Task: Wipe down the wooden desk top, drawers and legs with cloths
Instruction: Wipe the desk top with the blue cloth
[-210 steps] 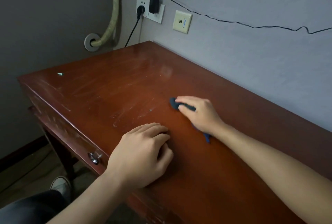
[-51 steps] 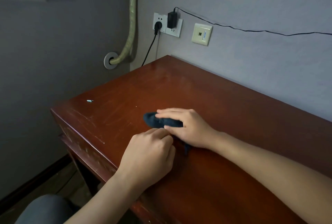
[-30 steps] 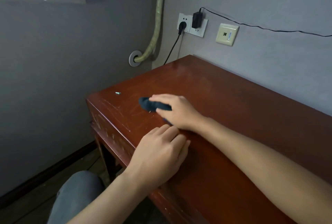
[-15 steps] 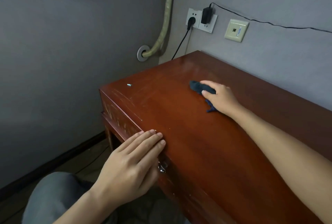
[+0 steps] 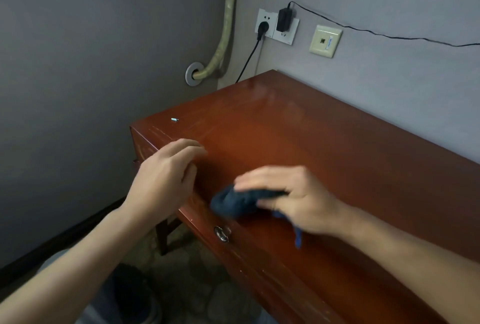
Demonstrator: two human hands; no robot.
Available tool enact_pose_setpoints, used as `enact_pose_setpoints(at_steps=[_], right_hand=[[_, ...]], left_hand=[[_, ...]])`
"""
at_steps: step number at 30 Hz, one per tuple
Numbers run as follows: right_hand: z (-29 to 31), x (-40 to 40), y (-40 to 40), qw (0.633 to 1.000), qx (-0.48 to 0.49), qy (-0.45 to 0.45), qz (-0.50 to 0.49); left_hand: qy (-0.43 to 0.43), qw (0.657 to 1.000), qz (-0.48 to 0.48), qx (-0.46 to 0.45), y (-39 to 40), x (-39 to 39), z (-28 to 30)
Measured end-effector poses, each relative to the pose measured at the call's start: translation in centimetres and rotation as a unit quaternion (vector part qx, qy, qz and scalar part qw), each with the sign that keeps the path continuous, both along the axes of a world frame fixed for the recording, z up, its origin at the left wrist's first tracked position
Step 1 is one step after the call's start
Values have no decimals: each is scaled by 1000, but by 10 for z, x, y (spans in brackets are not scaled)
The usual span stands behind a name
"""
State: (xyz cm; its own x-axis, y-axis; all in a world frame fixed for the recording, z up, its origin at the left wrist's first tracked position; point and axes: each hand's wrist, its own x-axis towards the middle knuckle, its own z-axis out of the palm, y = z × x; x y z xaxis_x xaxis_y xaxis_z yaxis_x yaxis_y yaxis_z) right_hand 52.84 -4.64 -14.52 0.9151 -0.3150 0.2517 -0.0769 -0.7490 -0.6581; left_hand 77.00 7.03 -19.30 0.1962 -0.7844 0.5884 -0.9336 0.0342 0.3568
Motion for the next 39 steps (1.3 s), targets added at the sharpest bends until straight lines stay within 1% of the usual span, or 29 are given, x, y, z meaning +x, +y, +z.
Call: enact_pose_setpoints(at_steps=[2, 3, 4, 5, 6, 7, 8, 9, 10, 11, 12, 13, 14, 15, 16, 18, 19, 20, 21, 23, 25, 26, 27, 30, 33, 36, 39], right_hand=[[6, -9, -39, 987, -23, -57, -148], [6, -14, -64, 969, -52, -61, -232], [3, -17, -90, 947, -72, -41, -309], [-4, -20, -112, 923, -88, 1, -375], [-12, -21, -126, 902, -120, 43, -413], [-21, -20, -131, 890, -162, 63, -422], [-30, -17, -129, 889, -197, 63, -409], [-35, -12, -118, 903, -210, 51, -371], [-36, -8, -107, 928, -200, 35, -312], [-33, -7, -95, 955, -177, 23, -237], [-28, -7, -87, 972, -160, 25, -168], [-21, -8, -89, 980, -149, 39, -126], [-17, -9, -102, 981, -146, 55, -120], [-15, -9, -123, 976, -149, 65, -148], [-15, -8, -149, 963, -162, 67, -203], [-16, -1, -191, 917, -191, 98, -337], [-19, 4, -203, 899, -193, 110, -377], [-21, 9, -208, 898, -196, 110, -379], [-21, 13, -207, 911, -196, 103, -348], [-22, 13, -201, 954, -163, 79, -240], [-17, 7, -205, 973, -123, 80, -181], [-15, 6, -218, 973, -111, 82, -184], [-15, 7, -238, 969, -110, 79, -209], [-20, 23, -310, 934, -138, 80, -320], [-17, 51, -370, 906, -142, 101, -386], [-16, 72, -400, 904, -148, 126, -381], [-13, 71, -393, 916, -141, 126, -353]], left_hand=[[-31, 998, -29, 46, -14, -4, 4], [-41, 997, -39, 61, -20, -9, 4], [-46, 995, -47, 71, -26, -14, 5], [-47, 994, -54, 80, -31, -19, 6], [-44, 993, -60, 91, -37, -24, 7], [-41, 991, -67, 108, -42, -29, 8], [-42, 988, -73, 131, -48, -33, 10], [-46, 983, -77, 159, -55, -36, 12], [-54, 977, -77, 191, -62, -38, 15], [-62, 969, -74, 226, -69, -40, 18], [-69, 961, -68, 257, -75, -41, 20], [-74, 955, -64, 281, -82, -41, 22], [-79, 949, -59, 301, -89, -41, 23], [-84, 943, -55, 319, -95, -42, 23], [-90, 937, -50, 334, -102, -45, 22], [-95, 928, -40, 359, -117, -52, 21], [-94, 924, -37, 369, -125, -55, 21], [-94, 921, -36, 377, -135, -57, 22], [-97, 918, -37, 384, -145, -57, 23], [-106, 912, -40, 395, -167, -54, 25], [-116, 908, -38, 401, -191, -49, 27], [-119, 908, -38, 399, -202, -48, 28], [-122, 910, -38, 395, -211, -48, 27], [-128, 918, -40, 373, -226, -47, 23], [-132, 921, -45, 363, -227, -43, 20], [-135, 920, -46, 365, -228, -41, 20], [-137, 919, -47, 366, -228, -42, 21]])
